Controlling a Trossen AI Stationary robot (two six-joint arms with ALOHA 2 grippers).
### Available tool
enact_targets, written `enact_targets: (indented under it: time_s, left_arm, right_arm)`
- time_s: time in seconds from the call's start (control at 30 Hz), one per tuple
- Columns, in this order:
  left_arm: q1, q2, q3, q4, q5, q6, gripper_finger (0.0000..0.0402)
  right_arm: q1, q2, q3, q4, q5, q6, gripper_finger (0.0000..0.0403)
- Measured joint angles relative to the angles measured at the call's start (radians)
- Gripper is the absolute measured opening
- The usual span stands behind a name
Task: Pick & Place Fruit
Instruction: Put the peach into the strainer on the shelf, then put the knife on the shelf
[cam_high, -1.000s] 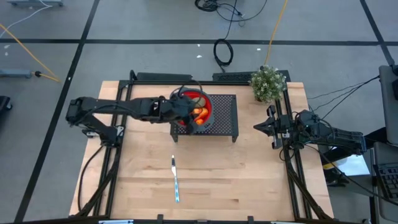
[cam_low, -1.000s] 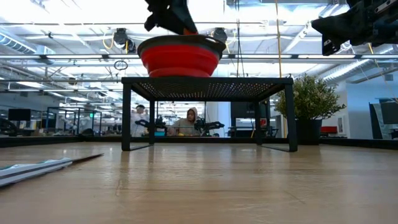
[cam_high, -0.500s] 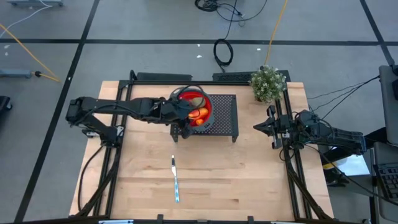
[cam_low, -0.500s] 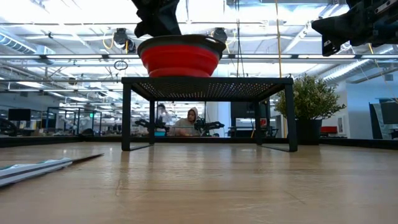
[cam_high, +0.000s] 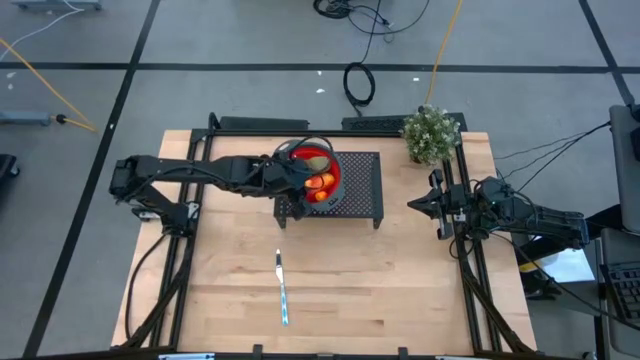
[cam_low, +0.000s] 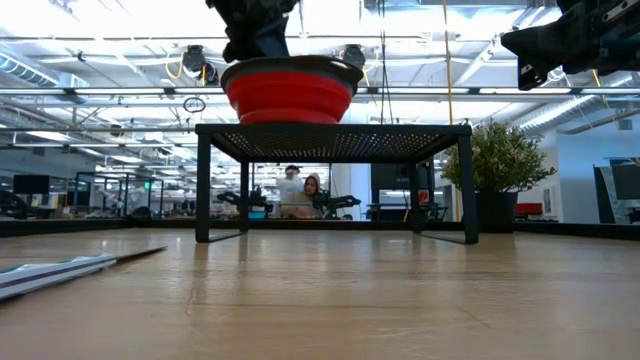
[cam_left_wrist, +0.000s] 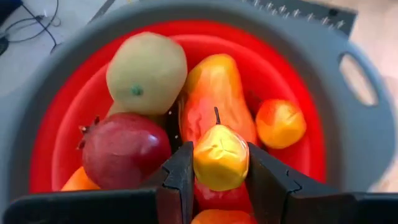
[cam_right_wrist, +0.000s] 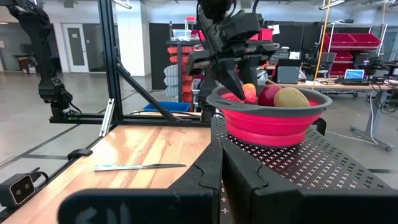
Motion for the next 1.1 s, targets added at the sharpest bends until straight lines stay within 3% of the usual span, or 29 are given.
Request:
enact_targets:
  time_s: [0.3, 0.8, 1.1]
  left_arm:
    - [0.012, 0.012, -0.001, 0.028, -0.025, 0.023, 0.0128]
    - [0.011, -0.026, 0.004, 0.036, -0.024, 0.036, 0.0227]
    - [-0.062, -0.130, 0.093, 0.035, -0.026, -0.182, 0.0209]
  right_arm:
    - [0.000, 0.000, 0.000, 0.001, 0.000, 0.000, 0.0000]
    - [0.000, 0.000, 0.000, 0.001, 0.000, 0.000, 0.0000]
    - [0.000, 0.000, 0.000, 0.002, 0.000, 0.000, 0.0000]
